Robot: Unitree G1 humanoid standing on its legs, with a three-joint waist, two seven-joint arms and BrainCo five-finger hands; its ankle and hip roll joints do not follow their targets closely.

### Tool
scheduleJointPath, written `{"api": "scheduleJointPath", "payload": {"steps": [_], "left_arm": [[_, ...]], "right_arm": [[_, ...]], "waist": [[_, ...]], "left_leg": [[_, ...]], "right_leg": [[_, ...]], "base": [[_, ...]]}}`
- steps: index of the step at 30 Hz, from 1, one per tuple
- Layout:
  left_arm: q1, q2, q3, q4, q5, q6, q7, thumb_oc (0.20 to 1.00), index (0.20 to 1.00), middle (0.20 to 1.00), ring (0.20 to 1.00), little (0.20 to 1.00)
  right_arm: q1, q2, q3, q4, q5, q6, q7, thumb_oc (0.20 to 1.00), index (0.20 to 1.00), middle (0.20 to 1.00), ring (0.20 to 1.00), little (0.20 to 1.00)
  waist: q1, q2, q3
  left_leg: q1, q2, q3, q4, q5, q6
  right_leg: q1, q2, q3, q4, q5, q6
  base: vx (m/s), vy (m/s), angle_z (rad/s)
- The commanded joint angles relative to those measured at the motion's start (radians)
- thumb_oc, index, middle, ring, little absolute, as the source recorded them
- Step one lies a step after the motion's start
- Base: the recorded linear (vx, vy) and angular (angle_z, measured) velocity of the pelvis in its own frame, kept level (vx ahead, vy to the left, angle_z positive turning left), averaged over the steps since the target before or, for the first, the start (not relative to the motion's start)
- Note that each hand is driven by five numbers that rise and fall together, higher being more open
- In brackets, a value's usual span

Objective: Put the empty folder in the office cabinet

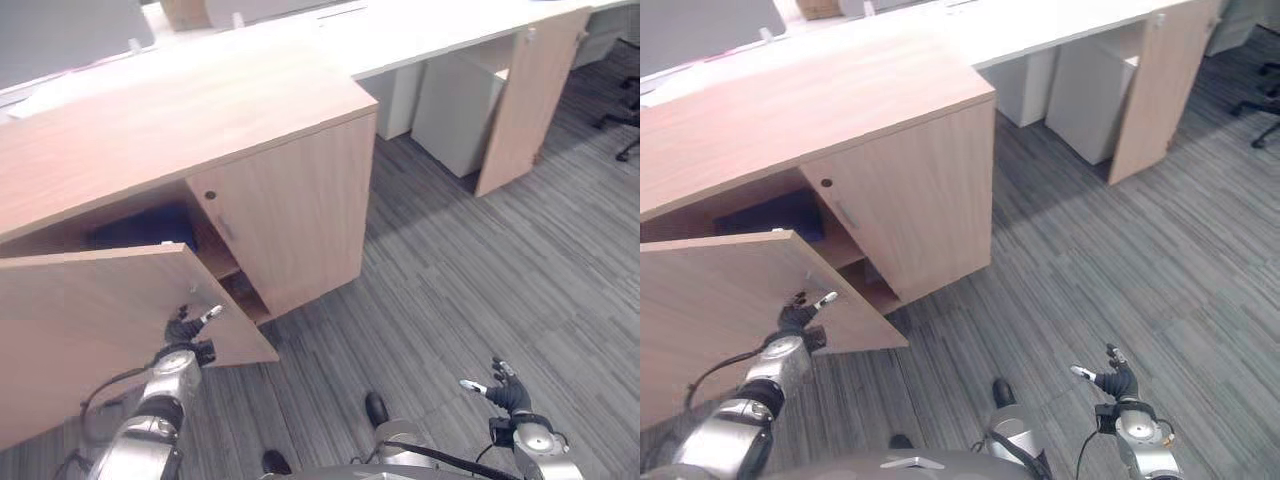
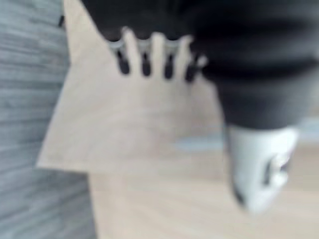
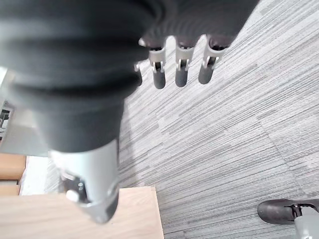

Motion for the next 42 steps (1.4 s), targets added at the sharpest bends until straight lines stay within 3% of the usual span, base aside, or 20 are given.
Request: {"api": "scheduleJointPath", "payload": {"steps": [1,4,5,9,12,16,21,25,28,31,33,36,37,42], "left_arm": [[-0.107,0.111,0.023,0.063,-0.061,0.014,0.005,1.0,1.0,1.0,1.0,1.0],[-0.104,0.116,0.024,0.086,-0.071,0.04,-0.011,1.0,1.0,1.0,1.0,1.0],[-0.086,0.108,0.028,0.099,-0.088,0.048,-0.016,1.0,1.0,1.0,1.0,1.0],[-0.036,0.075,0.034,0.105,-0.092,0.045,-0.027,1.0,1.0,1.0,1.0,1.0],[0.063,-0.007,0.031,0.093,-0.139,0.025,-0.048,1.0,1.0,1.0,1.0,1.0],[0.169,-0.091,0.009,0.067,-0.066,0.034,-0.109,1.0,1.0,1.0,1.0,1.0],[0.305,-0.153,-0.002,0.078,-0.016,0.045,-0.181,1.0,1.0,1.0,1.0,1.0],[0.344,-0.168,-0.032,0.076,-0.007,0.057,-0.2,1.0,1.0,1.0,1.0,1.0],[0.364,-0.181,-0.052,0.088,-0.044,0.074,-0.183,1.0,1.0,1.0,1.0,1.0],[0.367,-0.195,-0.076,0.14,0.036,0.081,-0.193,1.0,1.0,1.0,1.0,1.0],[0.366,-0.2,-0.096,0.173,0.048,0.111,-0.161,1.0,1.0,1.0,1.0,1.0],[0.352,-0.199,-0.088,0.203,0.024,0.176,-0.104,1.0,1.0,1.0,1.0,1.0],[0.336,-0.198,-0.072,0.243,0.086,0.213,-0.121,1.0,1.0,1.0,1.0,1.0],[0.312,-0.21,-0.104,0.276,0.087,0.258,-0.134,1.0,1.0,1.0,1.0,1.0]], "right_arm": [[-0.07,-0.043,0.025,-0.054,-0.043,-0.047,0.008,1.0,1.0,1.0,1.0,1.0],[-0.066,-0.045,0.03,-0.043,-0.053,-0.052,0.014,1.0,1.0,1.0,1.0,1.0],[-0.071,-0.043,0.04,-0.032,-0.069,-0.059,0.02,1.0,1.0,1.0,1.0,1.0],[-0.078,-0.038,0.054,-0.017,-0.085,-0.059,0.014,1.0,1.0,1.0,1.0,1.0],[-0.106,-0.032,0.073,0.022,-0.098,-0.029,0.016,1.0,1.0,1.0,1.0,1.0],[-0.141,-0.018,0.083,0.052,-0.103,-0.011,0.007,1.0,1.0,1.0,1.0,1.0],[-0.174,0.013,0.105,0.127,-0.147,-0.007,0.047,1.0,1.0,1.0,1.0,1.0],[-0.191,0.034,0.112,0.194,-0.17,0.013,0.105,1.0,1.0,1.0,1.0,1.0],[-0.214,0.056,0.127,0.254,-0.168,0.042,0.121,1.0,1.0,1.0,1.0,1.0],[-0.236,0.102,0.137,0.332,-0.094,0.074,0.097,1.0,1.0,1.0,1.0,1.0],[-0.244,0.127,0.134,0.367,-0.088,0.151,0.146,1.0,1.0,1.0,1.0,1.0],[-0.246,0.148,0.147,0.409,-0.146,0.189,0.167,1.0,1.0,1.0,1.0,1.0],[-0.245,0.169,0.166,0.457,-0.134,0.239,0.186,1.0,1.0,1.0,1.0,1.0],[-0.25,0.187,0.158,0.545,-0.111,0.294,0.214,1.0,1.0,1.0,1.0,1.0]], "waist": [[0.005,-0.019,0.033],[0.004,-0.006,0.022],[0.009,-0.009,0.016],[0.023,-0.008,0.012],[0.057,-0.013,0.013],[0.102,-0.017,0.026],[0.186,-0.014,0.032],[0.227,-0.011,0.018],[0.259,-0.011,0.006],[0.289,-0.018,-0.011],[0.297,-0.026,-0.022],[0.298,-0.034,-0.029],[0.3,-0.043,-0.037],[0.309,-0.048,-0.05]], "left_leg": [[0.051,-0.073,-0.035,0.032,-0.162,0.046],[0.065,-0.069,-0.051,0.034,-0.185,0.04],[0.055,-0.06,-0.038,0.047,-0.164,0.037],[0.049,-0.048,-0.047,0.073,-0.166,0.031],[0.02,-0.03,-0.065,0.153,-0.176,0.023],[-0.035,-0.017,-0.092,0.253,-0.165,0.025],[-0.056,-0.145,-0.216,0.208,-0.219,0.086],[-0.045,-0.189,-0.275,0.147,-0.205,0.098],[-0.029,-0.197,-0.305,0.092,-0.187,0.101],[-0.02,-0.199,-0.333,0.029,-0.156,0.105],[-0.016,-0.2,-0.335,0.016,-0.154,0.111],[-0.01,-0.198,-0.328,0.012,-0.155,0.113],[-0.001,-0.198,-0.325,0.008,-0.157,0.117],[0.012,-0.198,-0.326,0.01,-0.168,0.128]], "right_leg": [[0.01,0.024,-0.011,0.003,-0.055,0.018],[0.03,0.025,-0.015,0.003,-0.081,0.02],[0.027,0.028,-0.028,0.003,-0.067,0.005],[0.041,0.026,-0.05,0.009,-0.079,-0.007],[0.059,0.019,-0.088,0.019,-0.093,-0.03],[0.068,0.018,-0.121,0.043,-0.115,-0.056],[0.087,0.037,-0.111,0.06,-0.128,-0.057],[0.086,0.048,-0.129,0.041,-0.119,-0.05],[0.089,0.051,-0.151,0.022,-0.111,-0.041],[0.094,0.058,-0.17,0.013,-0.107,-0.033],[0.094,0.059,-0.171,0.015,-0.107,-0.028],[0.097,0.059,-0.171,0.015,-0.107,-0.027],[0.106,0.059,-0.169,0.012,-0.104,-0.025],[0.115,0.06,-0.167,0.017,-0.107,-0.029]], "base": [[0.19,-0.189,-0.13],[0.13,-0.143,-0.11],[0.09,-0.19,0.01],[0.05,-0.212,0.12],[0.03,-0.18,0.19],[-0.02,-0.133,0.31],[0.01,-0.034,0.13],[0.0,0.001,0.02],[-0.02,0.014,0.08],[-0.01,-0.009,0.11],[0.01,0.001,0.21],[0.04,-0.001,0.08],[0.09,-0.017,0.05],[0.08,-0.014,0.07]]}}
